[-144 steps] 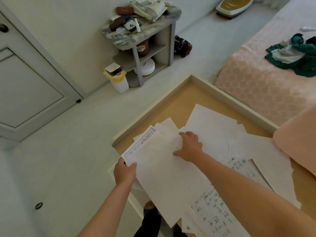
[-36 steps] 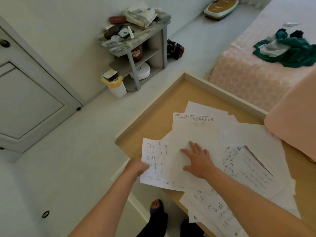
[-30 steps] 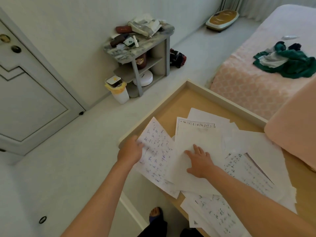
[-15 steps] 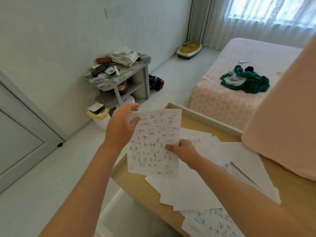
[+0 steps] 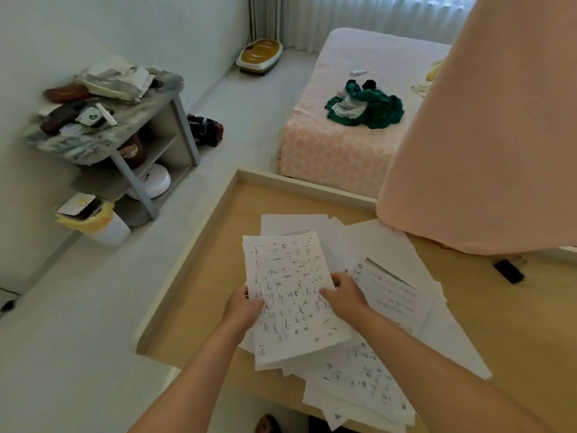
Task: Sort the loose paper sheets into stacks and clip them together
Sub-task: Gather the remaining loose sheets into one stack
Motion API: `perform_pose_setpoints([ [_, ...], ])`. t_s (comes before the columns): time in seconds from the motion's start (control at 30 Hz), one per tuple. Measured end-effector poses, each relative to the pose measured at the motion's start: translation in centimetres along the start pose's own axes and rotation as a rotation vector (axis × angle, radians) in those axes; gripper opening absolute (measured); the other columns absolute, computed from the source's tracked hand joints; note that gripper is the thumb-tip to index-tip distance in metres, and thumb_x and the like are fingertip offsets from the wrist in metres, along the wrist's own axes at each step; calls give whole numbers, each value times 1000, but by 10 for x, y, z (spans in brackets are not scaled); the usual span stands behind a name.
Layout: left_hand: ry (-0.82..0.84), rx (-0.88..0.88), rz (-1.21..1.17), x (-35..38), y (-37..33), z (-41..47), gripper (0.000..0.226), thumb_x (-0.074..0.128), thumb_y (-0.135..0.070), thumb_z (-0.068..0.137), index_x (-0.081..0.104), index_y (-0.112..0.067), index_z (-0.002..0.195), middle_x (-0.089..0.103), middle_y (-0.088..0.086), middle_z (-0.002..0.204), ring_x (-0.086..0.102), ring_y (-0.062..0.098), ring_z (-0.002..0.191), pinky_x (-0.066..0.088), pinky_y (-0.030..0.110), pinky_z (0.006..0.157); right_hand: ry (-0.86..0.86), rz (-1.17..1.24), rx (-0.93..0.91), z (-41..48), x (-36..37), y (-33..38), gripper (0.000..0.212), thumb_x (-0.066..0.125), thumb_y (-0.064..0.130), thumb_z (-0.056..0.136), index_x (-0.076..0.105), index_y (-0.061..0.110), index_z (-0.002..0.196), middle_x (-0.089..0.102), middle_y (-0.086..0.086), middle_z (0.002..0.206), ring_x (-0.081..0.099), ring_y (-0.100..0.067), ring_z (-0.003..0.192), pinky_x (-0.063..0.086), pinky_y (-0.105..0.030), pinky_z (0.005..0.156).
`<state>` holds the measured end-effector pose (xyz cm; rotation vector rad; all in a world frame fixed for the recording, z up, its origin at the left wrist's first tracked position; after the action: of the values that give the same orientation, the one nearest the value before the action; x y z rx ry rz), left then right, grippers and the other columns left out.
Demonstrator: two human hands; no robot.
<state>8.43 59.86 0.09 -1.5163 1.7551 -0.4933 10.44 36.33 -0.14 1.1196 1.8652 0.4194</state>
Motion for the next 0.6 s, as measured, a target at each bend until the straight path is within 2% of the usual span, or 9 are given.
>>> perform_pose_setpoints([
  [0.07, -73, -7, 99, 10, 3, 12, 14, 56, -7, 92, 58, -18, 102, 67, 4, 102, 64, 19, 84, 56, 40, 76, -24, -136, 34, 10, -3, -10, 56, 65, 30, 93, 43, 20, 143, 44, -6, 146, 44, -27, 133, 42, -41, 108],
  [0.13, -151, -17, 229, 19, 9, 24, 21, 62, -11, 86, 57, -18, 105, 63, 7, 111, 63, 25, 94, 58, 43, 81, -18, -209, 58, 19, -2, -16, 67, 64, 31, 93, 32, 19, 151, 33, -9, 153, 30, -31, 141, 35, -45, 113],
  [0.23, -220, -69, 332, 30, 11, 32, 58, 72, -17, 83, 48, -13, 135, 47, 11, 137, 48, 33, 125, 51, 42, 95, -6, -253, 82, 31, 3, -17, 76, 62, 28, 93, 19, 19, 155, 24, -10, 157, 20, -33, 144, 31, -47, 113],
  [0.3, -223, -91, 345, 35, 10, 34, 78, 76, -22, 81, 35, -9, 147, 39, 11, 144, 39, 34, 134, 46, 43, 100, 25, -247, 94, 38, 9, -14, 77, 60, 25, 92, 18, 19, 156, 24, -11, 155, 22, -33, 142, 34, -46, 111],
  [0.37, -227, -104, 326, 35, 12, 40, 84, 80, -27, 75, 37, -8, 145, 44, 12, 141, 44, 34, 130, 48, 49, 101, 60, -232, 117, 44, 17, -11, 71, 58, 25, 90, 26, 19, 152, 32, -13, 148, 33, -33, 135, 42, -47, 107],
  [0.43, -243, -135, 299, 31, 18, 47, 83, 82, -32, 69, 42, -9, 138, 51, 11, 134, 52, 33, 121, 52, 51, 96, 73, -223, 155, 49, 22, -6, 67, 57, 27, 87, 32, 19, 148, 41, -13, 142, 40, -32, 128, 48, -48, 101],
  [0.53, -243, -214, 174, 20, 17, 49, 71, 78, -25, 77, 42, -8, 135, 56, 11, 126, 59, 30, 109, 54, 46, 91, 78, -263, 201, 56, 26, -1, 69, 56, 26, 89, 28, 20, 151, 39, -13, 145, 37, -31, 131, 48, -46, 101],
  [0.6, -210, -251, 102, 17, 18, 51, 62, 75, -19, 84, 41, -7, 134, 59, 11, 122, 61, 29, 104, 54, 45, 89, 72, -301, 223, 60, 27, 4, 59, 54, 22, 91, 35, 20, 147, 33, -14, 144, 33, -31, 130, 47, -40, 98],
])
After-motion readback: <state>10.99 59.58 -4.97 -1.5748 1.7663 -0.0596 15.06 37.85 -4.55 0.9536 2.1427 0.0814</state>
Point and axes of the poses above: each hand's wrist, its own z-axis towards the middle knuckle, its own x-axis out of the palm, y = z × x, the point moved 2 cm from there along z, towards the middle knuckle
